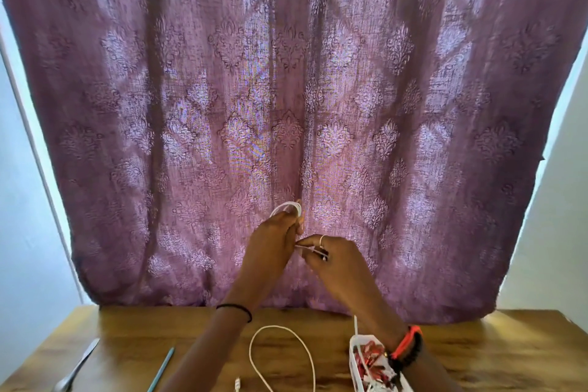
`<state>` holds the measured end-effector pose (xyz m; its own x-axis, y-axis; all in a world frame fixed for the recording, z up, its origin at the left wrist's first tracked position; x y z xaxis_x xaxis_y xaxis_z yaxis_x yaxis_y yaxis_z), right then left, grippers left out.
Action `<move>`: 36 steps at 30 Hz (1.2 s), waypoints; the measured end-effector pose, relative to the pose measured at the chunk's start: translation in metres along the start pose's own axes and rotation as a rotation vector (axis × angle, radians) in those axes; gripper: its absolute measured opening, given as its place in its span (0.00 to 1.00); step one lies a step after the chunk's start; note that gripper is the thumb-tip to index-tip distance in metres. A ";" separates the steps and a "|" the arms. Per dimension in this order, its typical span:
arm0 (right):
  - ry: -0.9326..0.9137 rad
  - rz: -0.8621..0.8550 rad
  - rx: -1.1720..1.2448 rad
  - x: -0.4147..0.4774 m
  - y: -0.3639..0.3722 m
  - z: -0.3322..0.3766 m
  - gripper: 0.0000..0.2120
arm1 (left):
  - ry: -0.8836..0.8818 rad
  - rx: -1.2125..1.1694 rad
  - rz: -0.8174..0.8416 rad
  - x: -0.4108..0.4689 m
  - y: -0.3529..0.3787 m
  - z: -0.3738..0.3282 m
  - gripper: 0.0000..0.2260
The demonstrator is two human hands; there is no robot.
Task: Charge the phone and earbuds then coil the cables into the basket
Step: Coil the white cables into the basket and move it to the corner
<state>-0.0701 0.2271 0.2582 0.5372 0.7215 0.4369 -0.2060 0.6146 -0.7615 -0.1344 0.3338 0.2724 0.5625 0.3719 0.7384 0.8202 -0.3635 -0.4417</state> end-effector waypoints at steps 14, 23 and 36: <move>-0.070 -0.054 0.130 0.007 -0.025 -0.015 0.12 | -0.442 -0.702 0.466 -0.028 0.011 0.020 0.09; -0.056 -0.086 0.450 0.009 -0.029 -0.008 0.13 | -0.654 -1.298 0.399 -0.035 0.009 0.004 0.14; 0.085 -0.104 0.764 0.007 -0.011 -0.016 0.14 | -0.812 -1.829 0.238 -0.035 0.019 0.010 0.29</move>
<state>-0.0512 0.2206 0.2624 0.6389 0.6402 0.4265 -0.6415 0.7494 -0.1638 -0.1372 0.3230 0.2333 0.9590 0.2293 0.1664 -0.0200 -0.5313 0.8470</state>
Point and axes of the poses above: each hand's wrist, its own x-axis towards the middle knuckle, its own y-axis out of the palm, z = x × y, the point moved 5 cm from there along x, towards the middle knuckle, and after that the axes turned 12 degrees about -x, right-handed, at the moved point
